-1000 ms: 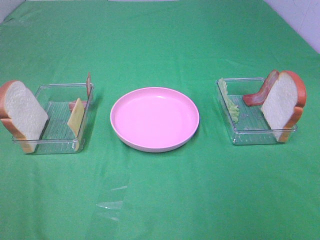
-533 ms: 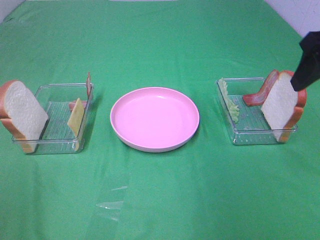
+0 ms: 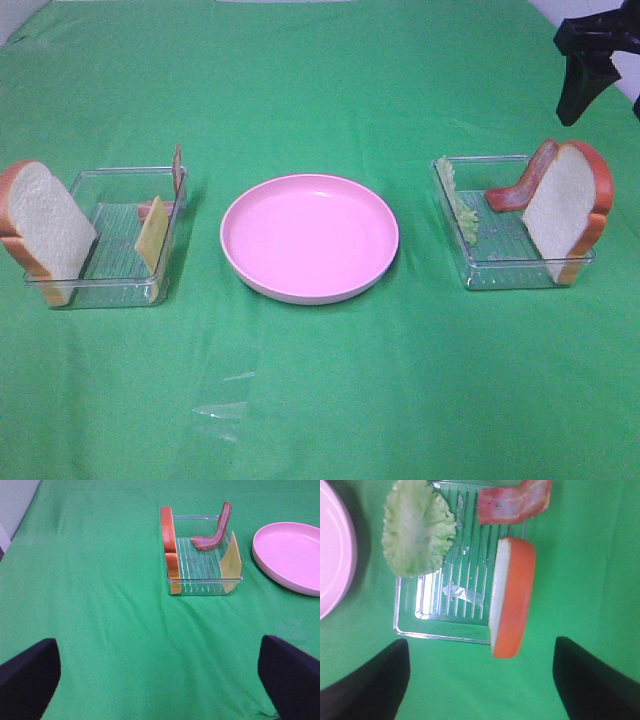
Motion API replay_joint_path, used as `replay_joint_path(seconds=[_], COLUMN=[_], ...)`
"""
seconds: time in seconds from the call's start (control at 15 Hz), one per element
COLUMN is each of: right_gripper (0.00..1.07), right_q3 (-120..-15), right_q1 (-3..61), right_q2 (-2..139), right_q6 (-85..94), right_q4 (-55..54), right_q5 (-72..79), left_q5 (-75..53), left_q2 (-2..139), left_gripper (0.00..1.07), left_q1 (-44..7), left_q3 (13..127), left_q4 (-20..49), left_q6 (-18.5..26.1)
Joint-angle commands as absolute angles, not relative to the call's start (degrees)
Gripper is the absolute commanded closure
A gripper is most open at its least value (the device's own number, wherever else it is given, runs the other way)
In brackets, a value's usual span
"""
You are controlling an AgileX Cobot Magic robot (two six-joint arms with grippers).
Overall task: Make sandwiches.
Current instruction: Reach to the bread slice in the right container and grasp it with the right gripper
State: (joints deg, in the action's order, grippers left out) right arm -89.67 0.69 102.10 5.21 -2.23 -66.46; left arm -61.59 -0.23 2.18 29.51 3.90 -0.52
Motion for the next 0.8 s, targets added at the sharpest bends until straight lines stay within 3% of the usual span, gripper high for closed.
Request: replay_joint_path(seconds=[0.07,0.27,0.8], right_gripper=[0.30,0.18,0.17], right_q3=[-90.30,-90.30,-90.30], right_q1=[-2.35,-2.18,-2.18], right_q2=[105.08,106.63,106.63], right_q6=[4.81,3.44,-3.72], right_q4=[-4.76,-3.15,1.32], right_q5=[-67.09,-66.52,-67.21], left_q5=[-61.54,-61.54,-61.54], left_q2=[-1.15,-1.15,-1.15], left_gripper=[0.04,0.04,0.04], left_q1=[2.06,2.06,2.06], left_q3=[29.51,29.51,29.51], left_q4=[3.90,3.90,3.90], left_q6=[-0.46,-0.46,-0.46])
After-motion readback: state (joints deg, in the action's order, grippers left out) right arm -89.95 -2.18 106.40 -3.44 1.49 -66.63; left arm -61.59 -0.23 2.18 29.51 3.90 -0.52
